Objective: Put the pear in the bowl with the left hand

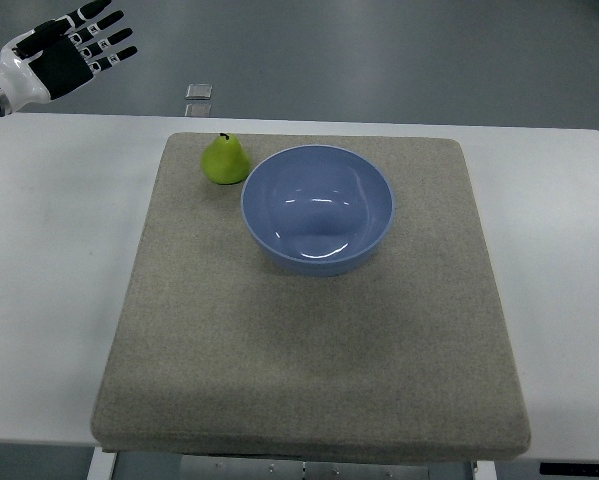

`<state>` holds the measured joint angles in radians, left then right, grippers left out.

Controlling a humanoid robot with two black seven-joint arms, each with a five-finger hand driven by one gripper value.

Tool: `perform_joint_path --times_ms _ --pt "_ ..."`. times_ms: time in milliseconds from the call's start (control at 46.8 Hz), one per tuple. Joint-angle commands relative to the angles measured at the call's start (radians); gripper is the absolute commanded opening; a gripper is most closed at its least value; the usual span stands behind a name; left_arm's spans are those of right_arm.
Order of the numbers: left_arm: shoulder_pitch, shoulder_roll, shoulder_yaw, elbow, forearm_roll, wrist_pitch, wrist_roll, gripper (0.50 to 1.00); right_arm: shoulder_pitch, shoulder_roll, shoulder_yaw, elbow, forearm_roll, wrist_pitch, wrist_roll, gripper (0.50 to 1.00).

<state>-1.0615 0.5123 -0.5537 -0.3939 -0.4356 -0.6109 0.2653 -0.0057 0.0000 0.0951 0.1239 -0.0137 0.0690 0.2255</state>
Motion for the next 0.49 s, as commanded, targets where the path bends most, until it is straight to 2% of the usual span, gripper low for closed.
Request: perform_joint_path --times_ms 0,470 --pt "0.000 -0.001 0.000 0.001 0.000 0.000 0.000 0.996 0.000 0.000 0.000 0.000 0.000 0.000 0.000 0.926" --pt "-0.011 -0.001 0.008 0.040 0.000 0.000 -0.001 0.996 0.001 0.000 0.000 0.000 0.000 0.000 -0.002 0.926"
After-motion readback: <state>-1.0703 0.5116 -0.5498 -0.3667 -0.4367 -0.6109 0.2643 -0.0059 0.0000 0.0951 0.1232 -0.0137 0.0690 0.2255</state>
